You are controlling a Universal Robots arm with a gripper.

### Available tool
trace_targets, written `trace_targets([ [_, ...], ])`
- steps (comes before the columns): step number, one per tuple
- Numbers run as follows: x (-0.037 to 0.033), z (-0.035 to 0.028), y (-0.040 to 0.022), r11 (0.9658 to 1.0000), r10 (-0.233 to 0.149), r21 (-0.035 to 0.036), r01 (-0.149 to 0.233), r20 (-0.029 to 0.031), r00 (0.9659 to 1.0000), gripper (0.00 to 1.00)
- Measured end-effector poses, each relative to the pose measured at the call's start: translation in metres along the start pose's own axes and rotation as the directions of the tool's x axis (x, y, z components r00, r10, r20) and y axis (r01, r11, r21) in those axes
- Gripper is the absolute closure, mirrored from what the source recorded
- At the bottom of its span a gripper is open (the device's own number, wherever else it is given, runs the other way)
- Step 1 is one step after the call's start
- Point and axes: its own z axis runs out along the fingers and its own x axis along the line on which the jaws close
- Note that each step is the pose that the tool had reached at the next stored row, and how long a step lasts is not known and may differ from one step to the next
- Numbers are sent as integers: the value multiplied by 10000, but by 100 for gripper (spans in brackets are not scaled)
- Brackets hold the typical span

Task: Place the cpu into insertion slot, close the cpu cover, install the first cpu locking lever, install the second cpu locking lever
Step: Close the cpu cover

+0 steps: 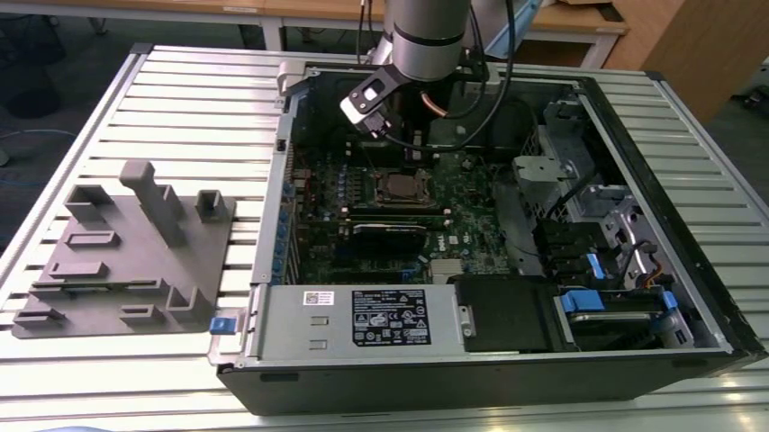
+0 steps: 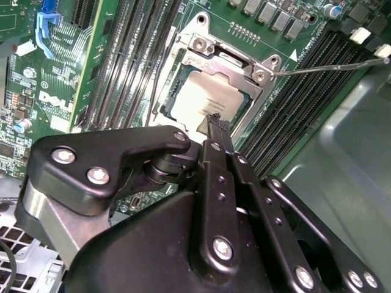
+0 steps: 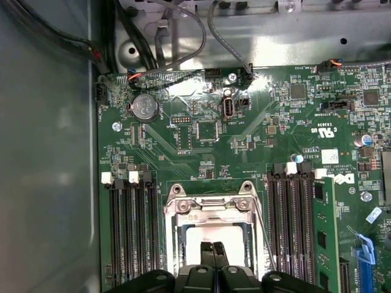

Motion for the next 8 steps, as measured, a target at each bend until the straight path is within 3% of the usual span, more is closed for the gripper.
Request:
trace_targets([
  [8, -6, 6, -39, 10000, -6, 1, 6, 4, 10000, 89],
])
